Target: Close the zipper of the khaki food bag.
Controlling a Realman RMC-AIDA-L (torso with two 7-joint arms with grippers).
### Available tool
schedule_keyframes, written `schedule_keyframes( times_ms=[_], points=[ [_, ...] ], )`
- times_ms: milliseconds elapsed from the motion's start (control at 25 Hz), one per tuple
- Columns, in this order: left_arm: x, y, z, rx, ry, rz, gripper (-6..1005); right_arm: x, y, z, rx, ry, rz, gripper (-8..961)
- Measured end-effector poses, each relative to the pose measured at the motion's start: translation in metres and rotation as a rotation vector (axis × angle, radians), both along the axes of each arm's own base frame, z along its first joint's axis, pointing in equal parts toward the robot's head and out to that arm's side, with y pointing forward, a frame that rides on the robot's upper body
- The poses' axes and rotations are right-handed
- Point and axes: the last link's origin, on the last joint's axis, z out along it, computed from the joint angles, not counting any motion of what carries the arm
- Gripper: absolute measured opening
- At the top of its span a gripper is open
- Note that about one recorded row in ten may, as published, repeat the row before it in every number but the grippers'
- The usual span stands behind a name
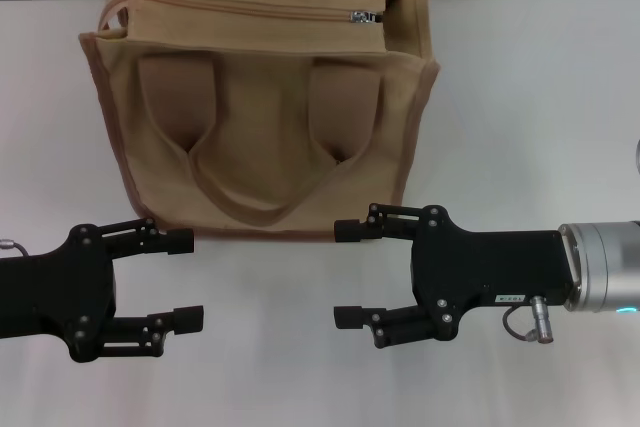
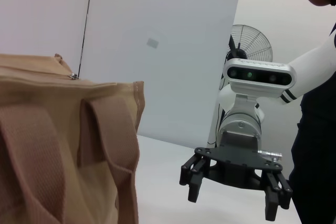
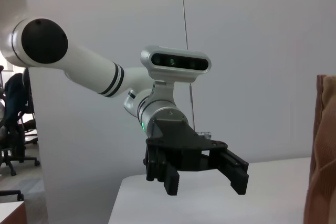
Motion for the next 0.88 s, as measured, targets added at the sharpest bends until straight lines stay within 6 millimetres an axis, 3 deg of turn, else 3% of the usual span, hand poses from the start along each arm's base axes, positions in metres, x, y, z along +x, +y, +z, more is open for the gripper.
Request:
schedule_keyframes(
  times_ms=[880],
  points=[
    [0.0028,0.0013,-0.0009,-0.007,-0.003,-0.013,802,0.0008,0.0019,0.0001,0.013,-0.004,-0.006,818]
  ],
)
